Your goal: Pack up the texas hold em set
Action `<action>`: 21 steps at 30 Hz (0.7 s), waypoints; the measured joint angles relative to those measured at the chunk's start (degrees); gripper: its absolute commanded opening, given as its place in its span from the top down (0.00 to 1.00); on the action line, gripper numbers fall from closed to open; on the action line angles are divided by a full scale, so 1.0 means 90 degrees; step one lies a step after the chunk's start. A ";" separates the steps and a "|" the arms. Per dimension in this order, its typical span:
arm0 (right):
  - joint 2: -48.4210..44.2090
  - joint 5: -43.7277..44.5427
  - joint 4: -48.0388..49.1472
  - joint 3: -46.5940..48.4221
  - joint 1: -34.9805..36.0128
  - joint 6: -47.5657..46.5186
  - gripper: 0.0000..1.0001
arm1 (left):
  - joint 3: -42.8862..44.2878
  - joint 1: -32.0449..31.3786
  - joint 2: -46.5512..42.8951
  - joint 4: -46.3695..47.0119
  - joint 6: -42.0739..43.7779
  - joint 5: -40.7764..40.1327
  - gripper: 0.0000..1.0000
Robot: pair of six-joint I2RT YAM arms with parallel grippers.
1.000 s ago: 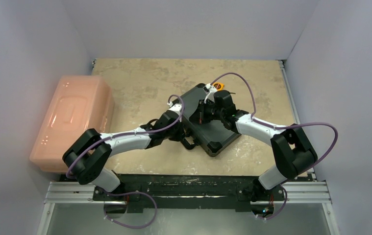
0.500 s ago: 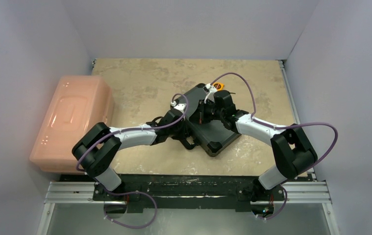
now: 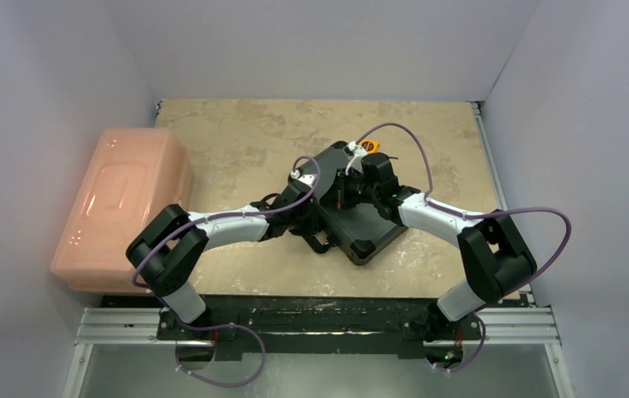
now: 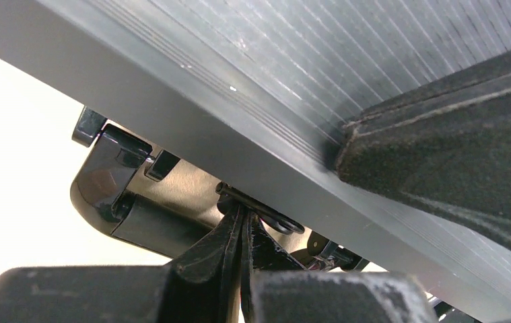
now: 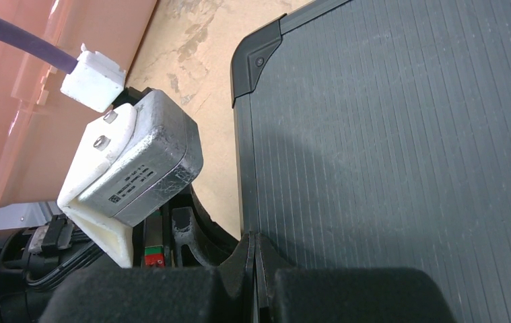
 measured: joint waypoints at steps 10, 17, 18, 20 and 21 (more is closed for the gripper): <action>-0.0107 -0.0017 -0.0087 0.0075 0.0002 0.0002 0.78 | 0.0168 0.0000 0.0080 -0.0250 -0.0032 -0.0002 1.00; -0.0554 0.0044 -0.1299 0.0304 0.0095 -0.0087 0.69 | 0.0165 0.0000 0.0068 -0.0253 -0.0034 -0.0010 1.00; -0.0593 0.0063 -0.1513 0.0364 0.0100 -0.0102 0.69 | 0.0158 0.0000 0.0061 -0.0245 -0.0034 -0.0015 1.00; -0.0656 0.0126 -0.1926 0.0481 0.0112 -0.0143 0.69 | 0.0112 0.0000 0.0036 -0.0185 -0.0036 -0.0017 1.00; -0.0685 0.0155 -0.2076 0.0520 0.0121 -0.0160 0.68 | 0.0087 0.0000 0.0024 -0.0153 -0.0036 -0.0019 1.00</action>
